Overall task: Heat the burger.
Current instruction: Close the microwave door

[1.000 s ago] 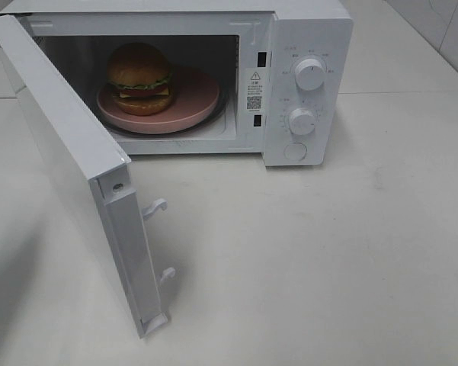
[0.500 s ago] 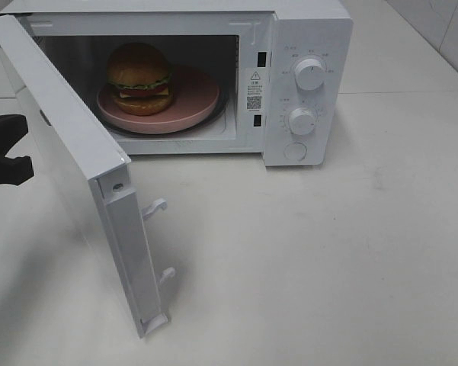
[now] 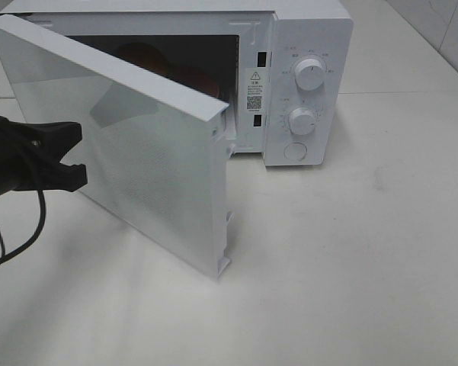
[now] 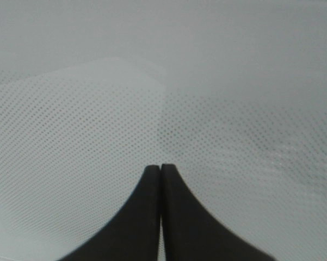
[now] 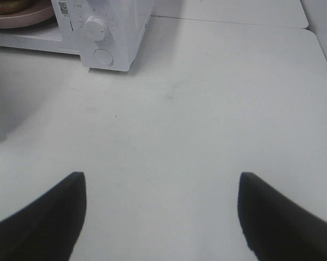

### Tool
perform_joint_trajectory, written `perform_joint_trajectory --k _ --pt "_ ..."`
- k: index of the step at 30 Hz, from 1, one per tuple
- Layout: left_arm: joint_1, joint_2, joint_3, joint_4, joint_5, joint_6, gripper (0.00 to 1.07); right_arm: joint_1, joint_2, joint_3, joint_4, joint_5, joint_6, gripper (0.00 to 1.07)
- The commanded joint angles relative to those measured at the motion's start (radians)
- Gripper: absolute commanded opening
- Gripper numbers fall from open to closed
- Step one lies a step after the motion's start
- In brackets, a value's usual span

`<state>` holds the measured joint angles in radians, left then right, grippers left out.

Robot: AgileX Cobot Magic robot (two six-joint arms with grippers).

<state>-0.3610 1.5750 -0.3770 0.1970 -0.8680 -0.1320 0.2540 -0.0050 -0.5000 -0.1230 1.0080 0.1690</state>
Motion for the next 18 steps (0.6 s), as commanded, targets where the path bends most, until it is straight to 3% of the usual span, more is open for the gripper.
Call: perform_joint_trajectory --k 1,18 --pt "-0.067 0.040 -0.051 -0.091 -0.018 0.032 0.00 -0.004 -0.027 0.002 -0.001 -0.012 0.001 0.75" --pt "-0.238 0.203 -0.285 -0.280 0.014 0.070 0.00 -0.004 -0.027 0.002 -0.001 -0.012 0.001 0.75"
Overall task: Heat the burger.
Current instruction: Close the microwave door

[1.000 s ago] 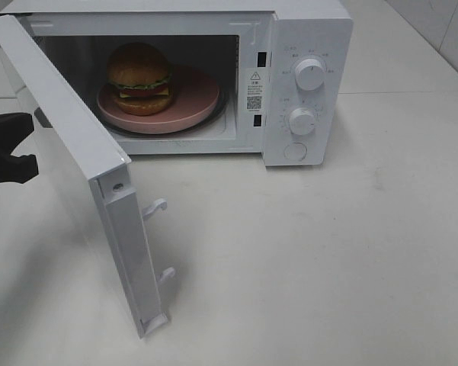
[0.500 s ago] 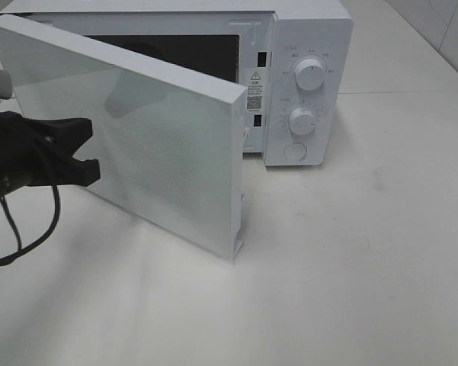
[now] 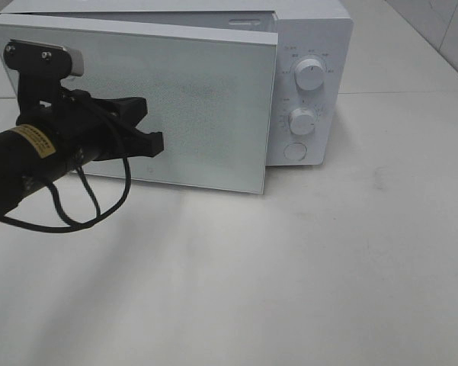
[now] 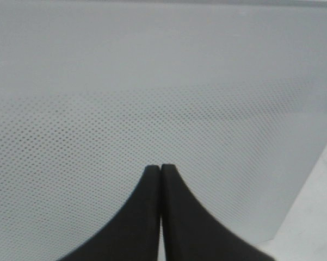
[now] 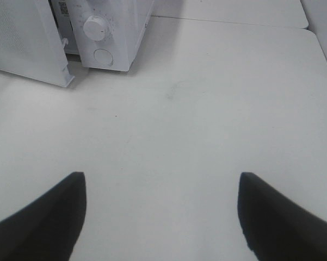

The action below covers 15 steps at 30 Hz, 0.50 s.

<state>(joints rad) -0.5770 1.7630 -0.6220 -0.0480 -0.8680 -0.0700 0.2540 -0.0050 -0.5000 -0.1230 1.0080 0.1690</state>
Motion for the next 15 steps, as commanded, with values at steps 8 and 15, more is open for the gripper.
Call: perform_joint_trajectory --k 8,15 --pt "-0.080 0.078 -0.174 -0.167 0.056 0.123 0.00 -0.004 -0.027 0.002 -0.001 -0.012 0.001 0.75" --pt "-0.089 0.142 -0.287 -0.195 0.099 0.140 0.00 -0.004 -0.027 0.002 -0.001 -0.012 0.002 0.75"
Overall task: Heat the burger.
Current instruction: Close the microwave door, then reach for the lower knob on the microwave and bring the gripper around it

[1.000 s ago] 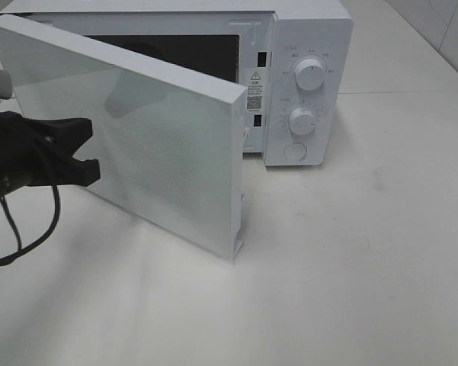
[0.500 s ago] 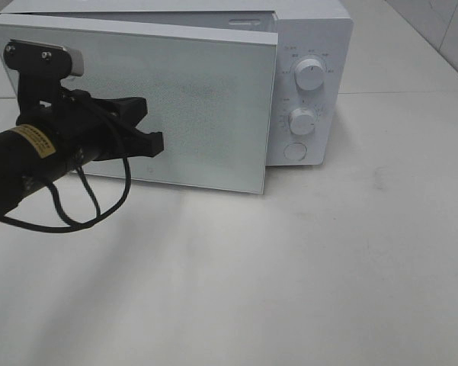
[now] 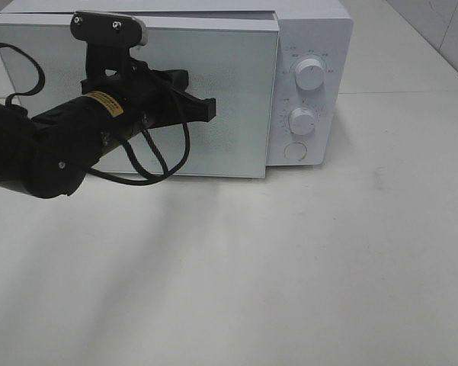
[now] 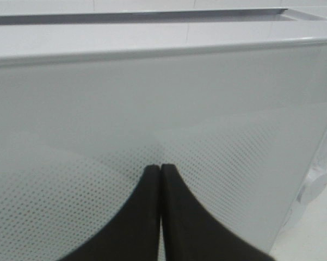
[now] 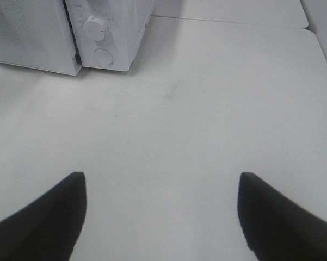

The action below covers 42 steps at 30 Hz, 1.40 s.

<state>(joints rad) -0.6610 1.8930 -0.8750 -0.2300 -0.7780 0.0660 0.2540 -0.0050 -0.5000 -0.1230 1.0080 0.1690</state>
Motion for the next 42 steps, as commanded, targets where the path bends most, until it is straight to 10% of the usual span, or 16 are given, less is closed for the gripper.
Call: perform_joint_trajectory --k 1,21,36,41,42 --pt "-0.005 0.012 -0.034 -0.013 0.009 0.004 0.00 -0.004 -0.027 0.002 -0.001 -0.012 0.002 0.75" --pt "-0.002 0.146 -0.281 -0.107 0.086 0.078 0.00 -0.004 -0.027 0.002 -0.001 -0.012 0.001 0.75" --pt "-0.049 0.086 -0.252 -0.088 0.292 0.080 0.01 -0.004 -0.027 0.002 -0.001 -0.012 0.001 0.75" --pt "-0.064 0.019 -0.207 -0.088 0.490 0.082 0.30 -0.004 -0.027 0.002 -0.001 -0.012 0.001 0.75" --pt "-0.068 -0.012 -0.200 -0.088 0.582 0.082 0.58 -0.004 -0.027 0.002 -0.001 -0.012 0.001 0.75"
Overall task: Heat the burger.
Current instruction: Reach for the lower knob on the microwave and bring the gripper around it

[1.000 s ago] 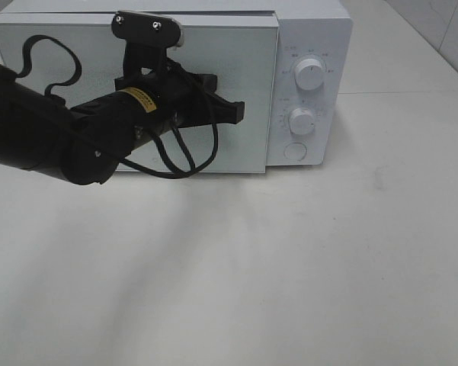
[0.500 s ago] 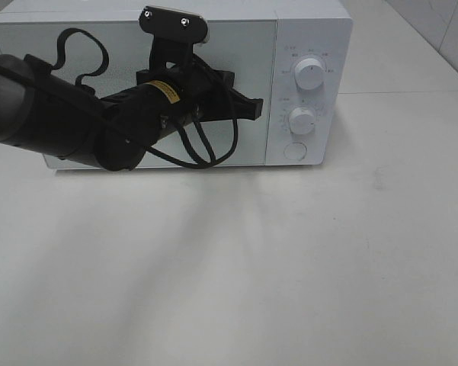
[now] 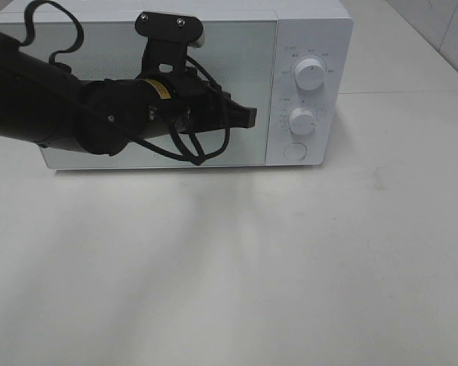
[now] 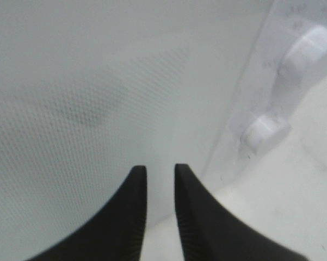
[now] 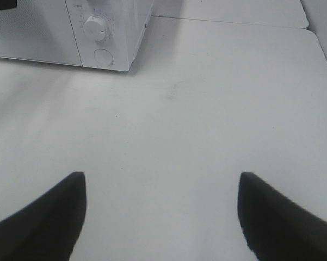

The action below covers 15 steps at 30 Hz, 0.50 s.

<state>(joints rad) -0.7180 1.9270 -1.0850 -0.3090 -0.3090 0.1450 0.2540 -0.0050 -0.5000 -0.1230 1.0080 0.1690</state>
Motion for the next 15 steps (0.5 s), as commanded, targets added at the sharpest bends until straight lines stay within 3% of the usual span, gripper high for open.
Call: perform_joint_trajectory --k 1,2,3,5,15 --pt "-0.011 -0.061 0.012 -0.009 0.161 0.003 0.73 -0.004 -0.027 0.002 -0.001 -0.012 0.001 0.75" --pt "-0.011 -0.061 0.012 -0.009 0.161 0.003 0.73 -0.004 -0.027 0.002 -0.001 -0.012 0.001 0.75" --pt "-0.011 -0.087 0.012 0.000 0.271 0.006 0.96 -0.004 -0.027 0.002 -0.001 -0.012 0.001 0.75" --pt "-0.011 -0.100 0.012 0.002 0.309 0.011 1.02 -0.004 -0.027 0.002 -0.001 -0.012 0.001 0.75" --pt "-0.011 -0.207 0.012 0.044 0.734 0.021 1.00 -0.004 -0.027 0.002 -0.001 -0.012 0.001 0.75"
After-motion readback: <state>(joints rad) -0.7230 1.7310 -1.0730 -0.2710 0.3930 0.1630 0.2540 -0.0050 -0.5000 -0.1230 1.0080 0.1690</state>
